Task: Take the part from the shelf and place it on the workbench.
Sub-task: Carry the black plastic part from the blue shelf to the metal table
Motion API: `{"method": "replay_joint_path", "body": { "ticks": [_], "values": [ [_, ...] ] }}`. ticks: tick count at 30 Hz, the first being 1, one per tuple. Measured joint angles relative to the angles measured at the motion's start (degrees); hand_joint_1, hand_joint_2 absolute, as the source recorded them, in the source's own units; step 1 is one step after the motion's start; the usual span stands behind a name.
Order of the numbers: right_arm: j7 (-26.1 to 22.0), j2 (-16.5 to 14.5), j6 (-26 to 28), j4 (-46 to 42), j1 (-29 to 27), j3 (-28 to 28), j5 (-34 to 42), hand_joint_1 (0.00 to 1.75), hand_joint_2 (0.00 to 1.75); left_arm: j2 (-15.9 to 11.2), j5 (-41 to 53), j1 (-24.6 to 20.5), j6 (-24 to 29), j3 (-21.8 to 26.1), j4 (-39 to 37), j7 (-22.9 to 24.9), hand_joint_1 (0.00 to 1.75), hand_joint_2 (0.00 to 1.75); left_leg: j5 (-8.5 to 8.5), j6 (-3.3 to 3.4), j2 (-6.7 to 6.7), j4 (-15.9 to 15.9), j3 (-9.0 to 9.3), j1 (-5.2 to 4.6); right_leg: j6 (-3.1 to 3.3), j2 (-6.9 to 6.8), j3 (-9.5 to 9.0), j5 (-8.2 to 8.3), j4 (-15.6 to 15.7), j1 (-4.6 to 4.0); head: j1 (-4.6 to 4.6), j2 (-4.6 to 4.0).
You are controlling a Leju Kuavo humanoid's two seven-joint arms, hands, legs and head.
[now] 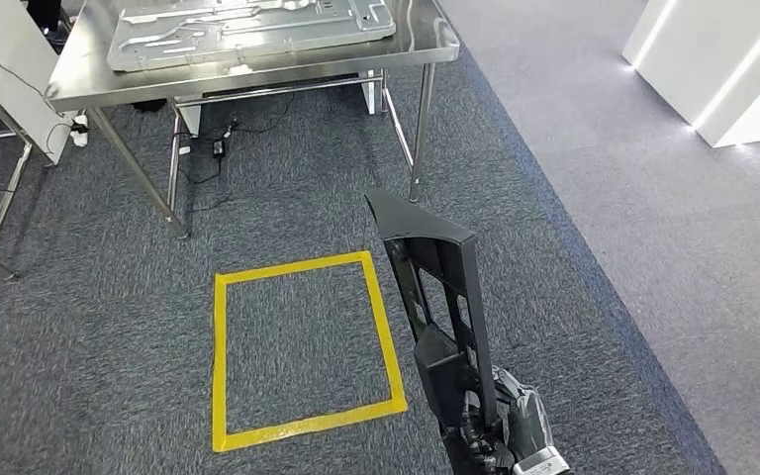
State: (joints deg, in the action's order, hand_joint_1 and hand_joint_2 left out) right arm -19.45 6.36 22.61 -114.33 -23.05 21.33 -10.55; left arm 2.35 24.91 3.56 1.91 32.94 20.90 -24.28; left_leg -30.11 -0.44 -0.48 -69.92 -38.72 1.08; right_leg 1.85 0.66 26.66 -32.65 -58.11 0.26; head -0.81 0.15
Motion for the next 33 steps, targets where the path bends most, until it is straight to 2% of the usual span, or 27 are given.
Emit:
{"method": "replay_joint_path", "body": {
  "ticks": [1, 2, 3, 4, 6, 7, 9, 11, 12, 13, 14, 15, 17, 18, 19, 21, 22, 23, 24, 25, 26, 27, 28, 29, 30, 31, 33],
  "values": [
    [0.27, 0.00, 0.21, 0.02, -0.08, 0.00, 0.04, 1.75, 1.75, 0.05, 0.44, 0.04, 0.01, 0.51, -0.06, 0.10, 0.00, 0.00, 2.52, 0.33, 0.07, 2.96, 0.59, -0.09, -0.16, 0.13, -0.96, -0.81, 0.09, -0.02, -0.01, 0.00],
    [0.54, 0.00, 0.44, 0.03, -0.08, 0.01, 0.06, 1.75, 1.75, 0.10, 0.88, 0.05, 0.02, 1.03, -0.16, 0.20, 0.00, 0.00, 4.23, 0.66, 0.14, 5.42, 1.34, -0.30, -0.43, 0.24, -1.69, -1.54, 0.08, -0.08, -0.02, -0.01],
    [0.85, 0.02, 0.66, 0.04, -0.10, 0.02, 0.18, 1.75, 1.75, 0.15, 1.44, -0.02, 0.05, 1.63, -0.25, 0.31, 0.00, 0.00, 4.44, 1.04, 0.18, 7.21, 2.18, -0.56, -0.80, 0.31, -2.17, -2.12, 0.15, -0.03, -0.02, -0.01],
    [1.17, 0.03, 0.84, 0.05, -0.12, 0.04, 0.36, 1.75, 1.75, 0.18, 1.98, -0.11, 0.09, 2.28, -0.33, 0.39, 0.00, 0.00, 3.58, 1.42, 0.23, 7.73, 2.78, -0.84, -1.22, 0.35, -2.52, -2.37, 0.24, 0.01, -0.01, -0.01],
    [2.11, 0.20, 1.22, 0.03, -0.12, 0.10, 0.41, 1.75, 1.75, 0.25, 3.16, -0.41, 0.15, 3.61, -0.39, 0.45, 0.00, 0.00, 2.23, 2.12, 0.42, 9.55, 4.36, -0.96, -2.04, 0.27, -2.65, -1.94, -0.52, 0.17, 0.02, 0.00],
    [2.74, 0.33, 1.41, 0.05, -0.11, 0.14, 0.00, 1.75, 1.75, 0.28, 3.62, -0.51, 0.16, 4.22, -0.43, 0.45, 0.00, 0.00, 1.97, 2.44, 0.59, 10.24, 5.20, -0.84, -2.36, 0.18, -2.13, -1.28, -2.03, 0.21, 0.01, -0.01],
    [4.01, 0.72, 1.93, 0.10, -0.06, 0.21, -1.40, 1.75, 1.75, 0.39, 4.32, -0.68, 0.14, 5.37, -0.57, 0.45, 0.00, 0.00, 1.39, 2.96, 0.91, 11.76, 7.41, -0.49, -2.94, 0.03, 1.31, -0.86, -7.75, 0.37, -0.03, -0.03],
    [4.75, 1.02, 2.31, 0.14, -0.10, 0.29, -2.42, 1.75, 1.75, 0.48, 4.60, -0.70, 0.13, 6.29, -0.75, 0.45, 0.00, 0.00, 0.38, 3.16, 1.31, 12.59, 9.42, -0.35, -3.46, -0.07, 6.60, -3.07, -13.88, 0.66, -0.05, -0.05],
    [4.95, 1.11, 2.40, 0.14, -0.13, 0.34, -2.66, 1.75, 1.75, 0.51, 4.64, -0.69, 0.13, 6.63, -0.86, 0.45, 0.00, 0.00, -0.26, 3.08, 1.62, 12.75, 10.36, -0.26, -3.70, -0.11, 9.04, -4.54, -15.69, 0.86, -0.04, -0.04],
    [5.09, 1.20, 2.41, 0.15, -0.17, 0.39, -2.79, 1.75, 1.75, 0.55, 4.68, -0.67, 0.13, 6.90, -0.98, 0.45, 0.00, 0.00, -1.01, 2.95, 2.00, 12.81, 11.36, -0.13, -3.88, -0.15, 10.84, -5.51, -16.14, 1.04, -0.04, -0.04],
    [5.19, 1.27, 2.41, 0.15, -0.21, 0.42, -2.89, 1.75, 1.75, 0.58, 4.70, -0.64, 0.12, 7.12, -1.08, 0.45, 0.00, 0.00, -1.82, 2.77, 2.43, 12.81, 12.45, 0.06, -4.06, -0.20, 11.92, -5.43, -15.18, 1.20, -0.04, -0.04],
    [5.26, 1.32, 2.41, 0.15, -0.24, 0.45, -2.95, 1.75, 1.75, 0.63, 4.71, -0.64, 0.12, 7.25, -1.15, 0.45, 0.00, 0.00, -2.72, 2.55, 2.87, 12.81, 13.63, 0.29, -4.22, -0.20, 12.39, -3.88, -12.93, 1.35, -0.03, -0.04],
    [5.34, 1.40, 2.43, 0.18, -0.38, 0.49, -3.02, 1.75, 1.75, 0.72, 4.72, -0.62, 0.11, 7.43, -1.26, 0.46, 0.00, 0.00, -4.58, 1.90, 3.72, 12.82, 15.64, 0.64, -4.51, 0.36, 12.63, 3.18, -7.04, 1.54, -0.04, -0.04],
    [5.37, 1.44, 2.44, 0.22, -0.41, 0.53, -3.05, 1.75, 1.75, 0.75, 4.72, -0.70, 0.11, 7.52, -1.33, 0.46, 0.00, 0.00, -5.39, 1.45, 4.08, 12.92, 16.24, 0.70, -4.38, 0.63, 12.62, 5.97, -5.11, 1.46, -0.04, -0.04],
    [5.40, 1.49, 2.44, 0.21, -0.47, 0.56, -3.08, 1.75, 1.75, 0.78, 4.72, -0.76, 0.11, 7.62, -1.40, 0.46, 0.00, 0.00, -5.94, 0.95, 4.35, 13.22, 16.85, 0.72, -4.08, 0.82, 12.63, 7.68, -4.11, 1.30, -0.03, -0.04],
    [5.47, 1.58, 2.45, 0.15, -0.48, 0.62, -3.11, 1.75, 1.75, 0.85, 4.73, -0.90, 0.11, 7.81, -1.50, 0.46, 0.00, 0.00, -5.46, -0.02, 4.62, 13.17, 17.46, 0.76, -2.84, 0.50, 11.59, 6.96, -3.63, 1.01, -0.01, -0.04],
    [5.50, 1.62, 2.46, 0.09, -0.52, 0.63, -3.12, 1.75, 1.75, 0.88, 4.77, -0.92, 0.10, 7.88, -1.52, 0.46, 0.00, 0.00, -4.58, -0.32, 4.24, 11.94, 17.37, 0.82, -2.22, 0.25, 10.54, 6.58, -3.02, 0.99, -0.02, -0.04],
    [5.54, 1.65, 2.46, 0.08, -0.51, 0.65, -3.18, 1.75, 1.75, 0.92, 4.81, -1.02, 0.09, 7.93, -1.55, 0.46, 0.00, 0.00, -3.56, -0.49, 3.55, 9.40, 16.33, 0.86, -1.62, -0.07, 9.19, 6.09, -2.27, 0.99, -0.02, -0.03],
    [5.65, 1.68, 2.48, 0.07, -0.50, 0.68, -3.27, 1.75, 1.75, 0.95, 4.90, -1.16, 0.08, 8.01, -1.57, 0.47, 0.00, 0.00, -3.14, -0.56, 2.74, 6.02, 14.55, 0.89, -1.17, -0.39, 7.81, 5.62, -1.52, 0.95, -0.01, -0.03],
    [5.91, 1.69, 2.55, 0.07, -0.47, 0.75, -3.39, 1.75, 1.75, 0.97, 5.07, -1.29, 0.08, 8.13, -1.59, 0.47, 0.00, 0.00, -3.58, -0.54, 1.88, 2.44, 12.18, 0.83, -0.83, -0.78, 6.56, 5.06, -0.88, 0.83, -0.01, -0.02],
    [6.24, 1.71, 2.68, 0.07, -0.44, 0.89, -3.50, 1.75, 1.75, 0.97, 5.31, -1.37, 0.07, 8.29, -1.60, 0.48, 0.00, 0.00, -5.13, -0.56, 1.37, -0.58, 9.47, 0.72, -0.61, -1.10, 5.40, 4.45, -0.40, 0.68, -0.01, -0.02],
    [6.54, 1.73, 2.90, 0.09, -0.43, 1.05, -3.51, 1.75, 1.75, 0.97, 5.62, -1.36, 0.06, 8.48, -1.60, 0.49, 0.00, 0.00, -7.45, -0.54, 1.15, -2.46, 6.96, 0.56, -0.51, -1.33, 4.28, 3.78, -0.03, 0.53, -0.01, -0.02],
    [6.74, 1.75, 3.11, 0.10, -0.43, 1.24, -3.27, 1.75, 1.75, 0.97, 5.98, -1.27, 0.03, 8.67, -1.60, 0.49, 0.00, 0.00, -9.63, -0.47, 1.05, -3.06, 4.93, 0.37, -0.45, -1.48, 3.11, 3.03, 0.23, 0.36, -0.01, -0.02],
    [6.79, 1.77, 3.29, 0.13, -0.44, 1.40, -2.79, 1.75, 1.75, 0.98, 6.39, -1.12, -0.01, 8.85, -1.60, 0.50, 0.00, 0.00, -10.86, -0.25, 0.98, -2.37, 3.48, 0.19, -0.41, -1.58, 1.89, 2.20, 0.40, 0.17, -0.01, -0.02],
    [6.79, 1.79, 3.45, 0.14, -0.45, 1.50, -2.29, 1.75, 1.75, 0.99, 6.74, -0.92, -0.03, 9.08, -1.60, 0.50, 0.00, 0.00, -10.33, 0.17, 0.88, -0.52, 2.60, -0.05, -0.37, -1.81, 0.70, 1.32, 0.50, -0.06, -0.01, -0.02],
    [6.97, 1.83, 3.64, 0.15, -0.45, 1.59, -2.12, 1.75, 1.75, 1.00, 7.14, -0.74, -0.06, 9.37, -1.62, 0.52, 0.00, 0.00, -7.66, 0.86, 0.41, 2.18, 2.13, -0.39, -0.29, -2.11, -0.44, 0.42, 0.55, -0.26, -0.02, -0.02],
    [8.24, 2.01, 4.16, 0.28, -0.46, 1.86, -3.19, 1.75, 1.75, 0.92, 7.94, -0.63, -0.11, 10.06, -1.66, 0.61, 0.00, 0.00, 0.24, 2.46, -1.18, 6.79, 1.82, -1.32, -0.43, -2.61, -2.37, -1.31, 0.42, -0.64, -0.02, -0.02]
  ]
}}
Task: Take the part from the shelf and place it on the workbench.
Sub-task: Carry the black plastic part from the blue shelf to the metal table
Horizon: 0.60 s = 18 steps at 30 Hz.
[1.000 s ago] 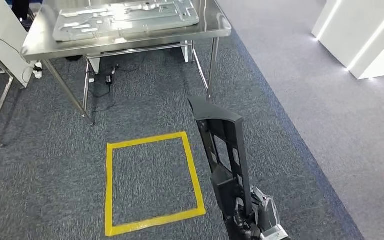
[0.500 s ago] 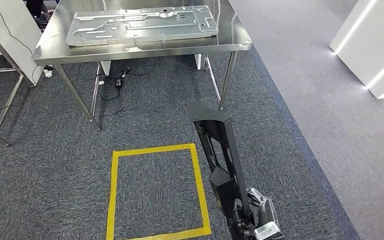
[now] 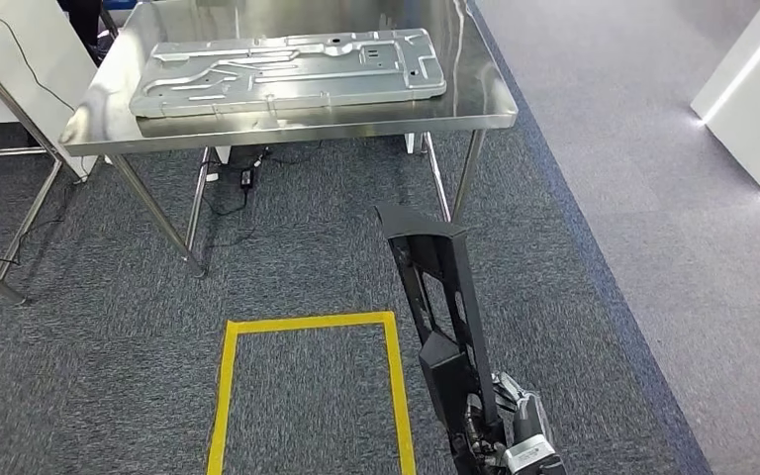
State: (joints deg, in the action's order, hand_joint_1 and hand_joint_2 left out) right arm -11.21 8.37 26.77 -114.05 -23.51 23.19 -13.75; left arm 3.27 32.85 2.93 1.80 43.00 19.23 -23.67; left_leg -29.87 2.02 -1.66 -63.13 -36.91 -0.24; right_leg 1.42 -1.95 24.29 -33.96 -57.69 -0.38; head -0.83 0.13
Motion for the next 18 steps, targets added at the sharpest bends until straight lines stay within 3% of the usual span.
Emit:
{"method": "replay_joint_path", "body": {
  "ticks": [1, 2, 4, 6, 7, 9, 10, 11, 12, 14, 15, 16, 18],
  "values": [
    [0.94, 0.13, 0.24, 0.09, -0.05, 0.18, -0.73, 1.75, 1.75, -0.02, 0.38, -0.14, -0.02, 0.33, -0.02, 0.04, 0.00, 0.00, 2.78, 0.52, -0.65, 1.10, 0.15, -0.36, -0.31, -0.19, -0.73, -0.74, -0.03, -0.10, 0.01, 0.00],
    [1.79, 0.30, 0.37, 0.17, -0.07, 0.37, -1.22, 1.75, 1.75, -0.04, 0.69, -0.33, -0.03, 0.63, -0.03, 0.06, 0.00, 0.00, 3.93, 0.78, -0.71, 1.36, 0.37, -0.65, -0.72, -0.44, -1.37, -1.36, 0.05, -0.17, 0.01, 0.00],
    [2.90, 0.66, 0.44, 0.22, 0.00, 0.79, -1.54, 1.75, 1.75, 0.08, 1.12, -0.78, 0.04, 1.22, -0.04, 0.13, 0.00, 0.00, 3.60, 0.88, 0.30, 1.89, 1.28, -0.49, -1.46, -1.11, -2.52, -2.38, 0.55, -0.13, 0.03, 0.00],
    [3.57, 1.11, 0.66, 0.29, 0.23, 1.21, -1.82, 1.75, 1.75, 0.25, 1.53, -1.10, 0.18, 1.82, -0.04, 0.34, 0.00, 0.00, 3.46, 1.13, 1.45, 3.09, 2.18, 0.04, -2.09, -0.32, -2.01, -4.00, -1.45, 0.03, 0.01, 0.00],
    [3.82, 1.30, 0.92, 0.36, 0.29, 1.39, -1.79, 1.75, 1.75, 0.37, 1.76, -1.19, 0.22, 2.13, -0.04, 0.46, 0.00, 0.00, 3.42, 1.26, 1.94, 3.56, 2.59, 0.26, -2.42, 0.47, -0.49, -5.29, -4.25, 0.24, 0.00, 0.00],
    [4.26, 1.63, 1.54, 0.61, 0.28, 1.68, -1.11, 1.75, 1.75, 0.59, 2.41, -1.22, 0.21, 2.84, -0.02, 0.69, 0.00, 0.00, 3.14, 1.47, 2.74, 3.98, 3.04, 0.46, -3.10, 1.50, 4.69, -7.59, -11.99, 0.75, 0.00, 0.00],
    [4.43, 1.81, 1.86, 0.80, 0.24, 1.81, -0.65, 1.75, 1.75, 0.75, 2.75, -1.13, 0.13, 3.21, 0.01, 0.78, 0.00, 0.00, 2.91, 1.47, 3.13, 4.01, 3.29, 0.55, -3.42, 1.62, 7.06, -7.49, -14.62, 1.06, 0.00, 0.00],
    [4.58, 1.99, 2.14, 1.00, 0.21, 1.96, -0.30, 1.75, 1.75, 0.91, 3.15, -1.00, 0.01, 3.60, 0.06, 0.87, 0.00, 0.00, 2.60, 1.38, 3.49, 4.01, 3.64, 0.67, -3.72, 1.67, 8.69, -6.22, -15.49, 1.35, 0.00, 0.00],
    [4.69, 2.17, 2.38, 1.19, 0.20, 2.13, -0.12, 1.75, 1.75, 1.11, 3.52, -0.85, -0.17, 4.00, 0.14, 0.93, 0.00, 0.00, 2.21, 1.20, 3.86, 4.01, 4.15, 0.81, -3.97, 1.68, 9.27, -3.71, -14.15, 1.61, 0.00, 0.00],
    [4.89, 2.51, 2.78, 1.49, 0.20, 2.51, -0.13, 1.75, 1.75, 1.46, 4.21, -0.61, -0.47, 4.84, 0.33, 1.01, 0.00, 0.00, 1.25, 0.57, 4.38, 3.99, 5.30, 1.02, -4.26, 1.90, 8.27, 2.00, -7.89, 1.98, -0.01, 0.00],
    [5.01, 2.65, 2.99, 1.60, 0.18, 2.71, -0.19, 1.75, 1.75, 1.60, 4.51, -0.59, -0.57, 5.22, 0.45, 1.04, 0.00, 0.00, 0.73, 0.13, 4.58, 3.91, 5.64, 1.02, -4.09, 2.15, 7.44, 3.48, -4.82, 1.96, 0.00, 0.00],
    [5.11, 2.76, 3.20, 1.70, 0.09, 2.90, -0.27, 1.75, 1.75, 1.73, 4.75, -0.61, -0.63, 5.53, 0.60, 1.04, 0.00, 0.00, 0.37, -0.33, 4.72, 3.93, 5.83, 1.00, -3.72, 2.39, 6.88, 3.95, -2.94, 1.85, 0.00, 0.00],
    [5.24, 2.97, 3.64, 1.78, -0.27, 3.15, -0.53, 1.75, 1.75, 2.02, 5.13, -0.54, -0.77, 5.96, 0.94, 1.04, 0.00, 0.00, -0.01, -1.22, 4.88, 4.18, 5.97, 0.97, -2.63, 2.66, 6.44, 3.30, -1.73, 1.45, 0.01, 0.01]
  ]
}}
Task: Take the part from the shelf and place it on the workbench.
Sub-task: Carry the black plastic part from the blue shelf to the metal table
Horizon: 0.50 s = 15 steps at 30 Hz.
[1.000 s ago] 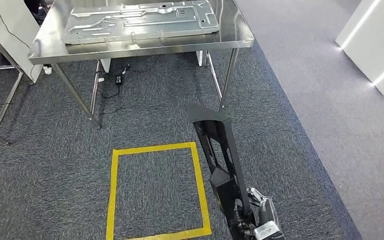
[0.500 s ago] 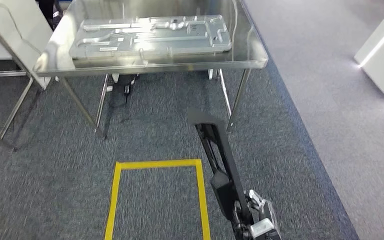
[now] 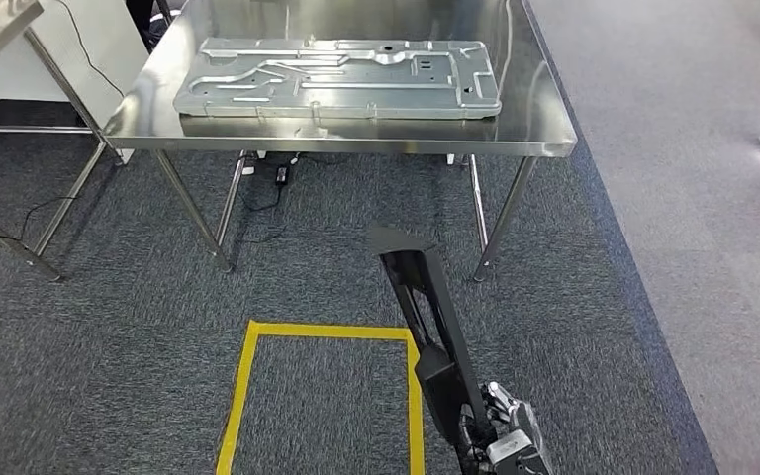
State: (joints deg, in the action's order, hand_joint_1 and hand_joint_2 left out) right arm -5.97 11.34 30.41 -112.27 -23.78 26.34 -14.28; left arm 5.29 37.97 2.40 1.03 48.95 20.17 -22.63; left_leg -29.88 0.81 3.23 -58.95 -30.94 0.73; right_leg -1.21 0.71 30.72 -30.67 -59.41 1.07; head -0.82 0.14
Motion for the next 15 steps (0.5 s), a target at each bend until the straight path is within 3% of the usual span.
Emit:
{"method": "replay_joint_path", "body": {
  "ticks": [3, 4, 6, 7, 8, 9, 11, 12, 13, 15],
  "values": [
    [0.38, 0.37, 0.74, 0.01, -0.44, 0.45, -0.59, 1.75, 1.75, 0.40, 0.91, 0.28, -0.39, 0.78, 0.72, 0.25, 0.00, 0.00, -1.13, -0.89, -1.06, -1.84, -0.41, 0.24, 1.42, -0.18, -0.75, 0.20, 0.71, 0.24, 0.02, 0.01],
    [0.61, 0.46, 0.98, 0.02, -0.49, 0.67, -0.76, 1.75, 1.75, 0.50, 1.32, 0.28, -0.57, 1.10, 1.01, 0.42, 0.00, 0.00, -2.38, -1.10, -1.68, -4.43, -1.62, 0.31, 1.80, -0.36, -1.15, 0.17, 0.97, 0.32, 0.04, 0.01],
    [1.12, 0.63, 1.32, 0.19, -0.54, 1.09, -1.03, 1.75, 1.75, 0.68, 2.08, 0.26, -0.88, 1.80, 1.51, 0.73, 0.00, 0.00, -5.38, -1.43, -2.50, -11.88, -5.82, 0.34, 2.25, -0.81, -1.74, -0.31, 1.05, 0.14, 0.05, 0.01],
    [1.35, 0.72, 1.44, 0.33, -0.57, 1.24, -1.14, 1.75, 1.75, 0.77, 2.37, 0.30, -0.98, 2.13, 1.65, 0.81, 0.00, 0.00, -5.98, -1.54, -2.61, -14.82, -7.76, 0.35, 2.32, -0.98, -2.08, -0.66, 1.04, 0.07, 0.05, 0.01],
    [1.49, 0.81, 1.53, 0.50, -0.61, 1.38, -1.23, 1.75, 1.75, 0.85, 2.59, 0.40, -1.03, 2.43, 1.77, 0.86, 0.00, 0.00, -5.49, -1.57, -2.70, -16.04, -8.90, 0.35, 2.31, -1.10, -2.52, -1.06, 1.04, 0.02, 0.05, 0.01],
    [1.55, 0.90, 1.61, 0.64, -0.63, 1.48, -1.28, 1.75, 1.75, 0.92, 2.72, 0.52, -1.05, 2.65, 1.87, 0.88, 0.00, 0.00, -3.86, -1.51, -2.76, -15.04, -8.95, 0.35, 2.22, -1.18, -3.07, -1.51, 1.03, 0.00, 0.06, 0.01],
    [1.60, 1.03, 1.75, 0.81, -0.65, 1.65, -1.59, 1.75, 1.75, 0.99, 2.94, 0.65, -1.05, 3.00, 2.07, 0.89, 0.00, 0.00, 0.77, -1.01, -3.03, -8.29, -6.50, 0.27, 1.92, -1.33, -4.36, -2.51, 1.07, 0.02, 0.05, 0.01],
    [1.63, 1.07, 1.86, 0.85, -0.57, 1.71, -1.90, 1.75, 1.75, 1.01, 3.11, 0.61, -1.08, 3.25, 2.14, 0.87, 0.00, 0.00, 2.18, -0.65, -3.22, -5.02, -5.12, 0.07, 1.63, -1.38, -4.81, -3.00, 1.07, -0.06, 0.05, 0.01],
    [1.67, 1.08, 2.01, 0.87, -0.49, 1.75, -2.39, 1.75, 1.75, 1.03, 3.36, 0.54, -1.12, 3.51, 2.17, 0.86, 0.00, 0.00, 2.79, -0.29, -3.37, -2.84, -4.18, -0.16, 1.29, -1.43, -5.12, -3.36, 1.18, -0.09, 0.04, 0.01],
    [1.79, 1.08, 2.28, 0.86, -0.32, 1.75, -3.83, 1.75, 1.75, 1.06, 4.02, 0.49, -1.25, 3.99, 2.20, 0.83, 0.00, 0.00, 2.29, 0.43, -3.39, -1.52, -3.69, -0.51, 0.47, -1.44, -5.66, -3.37, 1.36, -0.24, 0.04, 0.01]
  ]
}}
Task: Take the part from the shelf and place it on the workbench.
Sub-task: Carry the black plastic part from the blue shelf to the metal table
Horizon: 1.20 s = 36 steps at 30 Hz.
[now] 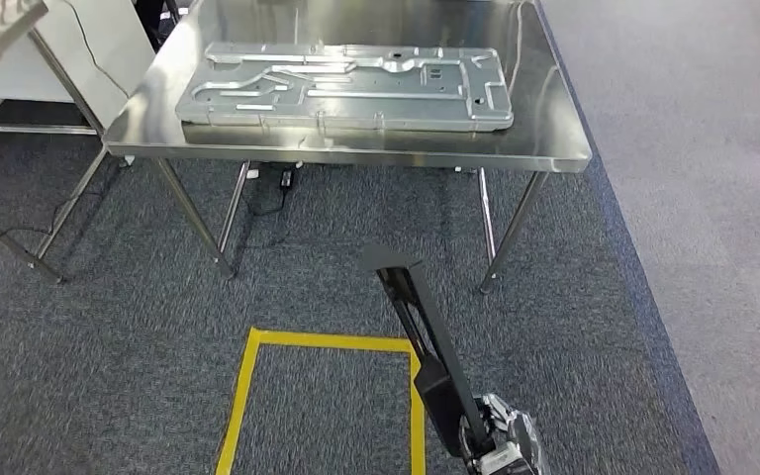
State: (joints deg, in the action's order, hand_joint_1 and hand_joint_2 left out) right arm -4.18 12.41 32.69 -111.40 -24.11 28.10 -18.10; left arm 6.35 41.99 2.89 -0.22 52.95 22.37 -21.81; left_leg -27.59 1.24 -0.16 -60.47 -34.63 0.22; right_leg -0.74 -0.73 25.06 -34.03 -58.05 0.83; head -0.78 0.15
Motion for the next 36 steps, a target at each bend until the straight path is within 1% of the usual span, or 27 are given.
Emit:
{"method": "replay_joint_path", "body": {
  "ticks": [2, 3, 5, 7, 8, 9, 12, 13, 14, 15, 17, 18, 19, 20, 22, 23, 24, 25, 26, 27, 28, 29, 30, 32, 33, 35, 36],
  "values": [
    [0.42, 0.00, -0.02, -0.20, 0.21, -0.06, -2.48, 1.75, 1.75, 0.13, 0.95, 0.01, -0.25, 0.49, 0.03, -0.11, 0.00, 0.00, -0.29, 0.73, 0.33, 0.81, 1.05, 0.21, -0.61, 0.00, -0.49, 0.23, -0.65, 0.07, -0.01, 0.01],
    [0.73, -0.01, -0.23, -0.44, 0.40, -0.19, -4.14, 1.75, 1.75, 0.24, 1.56, -0.03, -0.47, 0.85, 0.10, -0.19, 0.00, 0.00, -0.46, 1.10, 0.44, 1.20, 1.81, 0.33, -0.81, 0.06, -0.03, -0.06, -2.07, 0.14, -0.03, -0.01],
    [1.38, -0.10, -1.04, -1.14, 1.02, -0.68, -7.59, 1.75, 1.75, 0.55, 2.75, -0.18, -0.94, 1.62, 0.40, -0.30, 0.00, 0.00, -0.95, 1.69, 0.51, 1.67, 3.06, 0.41, -1.09, 0.29, 3.36, -2.12, -8.04, 0.27, -0.07, -0.03],
    [1.80, -0.22, -1.72, -1.75, 1.49, -1.22, -9.74, 1.75, 1.75, 0.84, 3.54, -0.27, -1.30, 2.34, 0.78, -0.30, 0.00, 0.00, -1.70, 1.92, 0.64, 1.71, 3.79, 0.36, -1.35, 0.44, 8.52, -4.78, -14.50, 0.31, -0.05, -0.04],
    [1.89, -0.33, -1.97, -1.94, 1.57, -1.49, -10.42, 1.75, 1.75, 1.00, 3.92, -0.23, -1.53, 2.68, 0.99, -0.27, 0.00, 0.00, -2.14, 1.90, 0.76, 1.71, 4.27, 0.34, -1.44, 0.47, 10.32, -5.01, -15.82, 0.32, -0.06, -0.04],
    [1.95, -0.48, -2.21, -2.16, 1.57, -1.82, -11.25, 1.75, 1.75, 1.19, 4.42, -0.16, -1.84, 3.04, 1.27, -0.21, 0.00, 0.00, -2.63, 1.84, 0.91, 1.71, 4.89, 0.34, -1.43, 0.47, 11.28, -4.07, -15.42, 0.32, -0.06, -0.04],
    [3.68, -1.14, -2.79, -3.46, 1.58, -3.23, -15.61, 1.75, 1.75, 2.05, 6.45, 0.00, -3.11, 4.42, 2.41, 0.06, 0.00, 0.00, -4.26, 1.46, 1.20, 1.73, 7.00, 0.32, -0.74, 0.52, 10.45, 3.66, -6.83, 0.09, -0.04, -0.04],
    [5.27, -1.37, -2.95, -4.06, 1.63, -3.80, -17.68, 1.75, 1.75, 2.36, 7.21, -0.07, -3.58, 5.01, 2.85, 0.16, 0.00, 0.00, -4.71, 1.20, 1.26, 1.77, 7.35, 0.32, -0.39, 0.56, 10.19, 5.23, -4.50, -0.15, -0.08, -0.04],
    [7.20, -1.57, -3.15, -4.71, 1.63, -4.41, -19.89, 1.75, 1.75, 2.66, 8.03, -0.14, -4.03, 5.59, 3.33, 0.26, 0.00, 0.00, -5.10, 0.84, 1.30, 1.96, 7.50, 0.34, 0.00, 0.60, 10.18, 5.97, -3.34, -0.41, -0.13, -0.03],
    [9.17, -1.83, -3.39, -5.25, 1.66, -5.11, -22.17, 1.75, 1.75, 2.89, 8.87, -0.19, -4.45, 6.24, 3.77, 0.35, 0.00, 0.00, -5.14, 0.43, 1.33, 1.91, 7.82, 0.32, 0.40, 0.66, 10.26, 5.77, -3.00, -0.58, -0.16, -0.03],
    [11.99, -2.42, -3.74, -6.18, 1.78, -6.74, -26.04, 1.75, 1.75, 3.21, 10.26, -0.24, -5.04, 7.40, 4.56, 0.41, 0.00, 0.00, -5.19, -0.31, 1.28, 1.65, 8.56, 0.30, 1.15, 0.77, 9.06, 5.85, -1.98, -0.45, -0.23, -0.01],
    [12.68, -2.75, -3.82, -6.50, 1.99, -7.61, -27.33, 1.75, 1.75, 3.33, 10.69, -0.31, -5.20, 7.89, 4.80, 0.40, 0.00, 0.00, -5.19, -0.51, 1.16, 0.40, 8.56, 0.30, 1.54, 0.78, 8.14, 5.75, -1.46, -0.26, -0.22, -0.03],
    [13.00, -3.06, -3.87, -6.81, 2.26, -8.36, -28.13, 1.75, 1.75, 3.43, 10.95, -0.47, -5.28, 8.28, 4.99, 0.40, 0.00, 0.00, -5.60, -0.68, 1.02, -1.74, 7.63, 0.36, 1.87, 0.77, 7.20, 5.60, -1.04, -0.12, -0.21, -0.03],
    [13.14, -3.35, -3.90, -7.04, 2.51, -8.96, -28.54, 1.75, 1.75, 3.52, 11.13, -0.63, -5.32, 8.63, 5.16, 0.39, 0.00, 0.00, -6.38, -0.83, 0.87, -4.88, 5.81, 0.45, 2.10, 0.70, 6.43, 5.36, -0.68, -0.04, -0.21, -0.04],
    [13.20, -3.71, -3.93, -7.23, 2.85, -9.74, -28.91, 1.75, 1.75, 3.57, 11.32, -0.77, -5.33, 9.24, 5.45, 0.39, 0.00, 0.00, -9.17, -1.31, 0.67, -11.60, 0.72, 0.51, 2.27, 0.68, 5.35, 4.53, -0.36, 0.00, -0.19, -0.04],
    [13.22, -3.87, -3.90, -7.23, 2.88, -10.06, -29.38, 1.75, 1.75, 3.57, 11.50, -0.72, -5.34, 9.53, 5.55, 0.38, 0.00, 0.00, -10.52, -1.50, 0.61, -13.34, -1.32, 0.53, 2.24, 0.71, 4.75, 3.99, -0.31, 0.01, -0.20, -0.04],
    [13.18, -4.07, -3.83, -7.23, 2.91, -10.39, -30.19, 1.75, 1.75, 3.57, 11.81, -0.65, -5.36, 9.77, 5.62, 0.36, 0.00, 0.00, -11.09, -1.59, 0.57, -13.44, -2.63, 0.53, 2.17, 0.74, 4.00, 3.38, -0.29, 0.03, -0.20, -0.04],
    [13.04, -4.32, -3.70, -7.25, 3.04, -10.75, -31.50, 1.75, 1.75, 3.57, 12.26, -0.60, -5.39, 9.99, 5.63, 0.29, 0.00, 0.00, -10.33, -1.58, 0.53, -11.86, -3.17, 0.54, 2.07, 0.76, 3.14, 2.71, -0.29, 0.05, -0.21, -0.04],
    [12.79, -4.59, -3.45, -7.26, 3.30, -11.20, -33.59, 1.75, 1.75, 3.57, 12.89, -0.56, -5.43, 10.19, 5.63, 0.17, 0.00, 0.00, -7.81, -1.39, 0.47, -8.84, -3.14, 0.53, 1.92, 0.75, 2.24, 1.97, -0.27, 0.06, -0.20, -0.04],
    [12.36, -4.88, -3.02, -7.26, 3.73, -11.73, -36.53, 1.75, 1.75, 3.57, 13.58, -0.53, -5.45, 10.43, 5.62, 0.02, 0.00, 0.00, -4.02, -1.09, 0.35, -5.63, -3.10, 0.45, 1.71, 0.75, 1.39, 1.21, -0.35, 0.02, -0.21, -0.04],
    [11.85, -5.11, -2.40, -7.25, 4.27, -12.35, -40.29, 1.75, 1.75, 3.56, 14.31, -0.54, -5.45, 10.69, 5.58, -0.13, 0.00, 0.00, -1.06, -0.75, 0.24, -3.06, -2.99, 0.31, 1.41, 0.83, 0.86, 0.54, -0.35, -0.04, -0.20, -0.04],
    [11.33, -5.25, -1.70, -7.24, 4.93, -13.03, -44.42, 1.75, 1.75, 3.55, 15.00, -0.59, -5.39, 10.92, 5.54, -0.28, 0.00, 0.00, 1.30, -0.34, 0.14, -1.42, -2.89, 0.14, 1.03, 0.91, 0.51, -0.01, -0.23, -0.09, -0.21, -0.04],
    [10.85, -5.33, -1.07, -7.22, 5.64, -13.69, -48.47, 1.75, 1.75, 3.51, 15.64, -0.68, -5.28, 11.09, 5.47, -0.41, 0.00, 0.00, 2.19, 0.03, 0.10, -0.79, -2.90, 0.01, 0.64, 1.00, 0.20, -0.26, -0.25, -0.16, -0.21, -0.04],
    [10.12, -5.27, -0.38, -7.20, 7.06, -14.78, -55.58, 1.75, 1.75, 3.39, 16.87, -1.07, -4.88, 11.20, 5.05, -0.72, 0.00, 0.00, 1.89, 0.72, 0.26, -0.04, -1.92, 0.04, -0.15, 1.02, 0.04, 0.14, -0.82, -0.11, -0.23, -0.04],
    [9.91, -5.09, -0.29, -7.13, 7.83, -15.12, -58.80, 1.75, 1.75, 3.28, 17.49, -1.35, -4.60, 11.22, 4.68, -0.89, 0.00, 0.00, 1.74, 1.09, 0.35, 0.53, -1.22, 0.14, -0.46, 0.98, 0.70, 0.74, -2.56, -0.07, -0.23, -0.04],
    [9.64, -4.31, -0.30, -6.89, 9.35, -15.43, -63.88, 1.75, 1.75, 2.95, 18.45, -1.99, -4.04, 11.26, 3.78, -1.15, 0.00, 0.00, 1.35, 1.76, 0.49, 1.38, 0.36, 0.28, -0.88, 0.91, 4.54, 0.65, -8.76, 0.04, -0.24, -0.04],
    [9.58, -3.81, -0.32, -6.71, 9.93, -15.46, -65.32, 1.75, 1.75, 2.79, 18.68, -2.26, -3.87, 11.28, 3.37, -1.21, 0.00, 0.00, 0.92, 1.99, 0.54, 1.58, 0.99, 0.26, -1.02, 0.88, 7.19, -0.58, -12.35, 0.02, -0.24, -0.04]
  ]
}}
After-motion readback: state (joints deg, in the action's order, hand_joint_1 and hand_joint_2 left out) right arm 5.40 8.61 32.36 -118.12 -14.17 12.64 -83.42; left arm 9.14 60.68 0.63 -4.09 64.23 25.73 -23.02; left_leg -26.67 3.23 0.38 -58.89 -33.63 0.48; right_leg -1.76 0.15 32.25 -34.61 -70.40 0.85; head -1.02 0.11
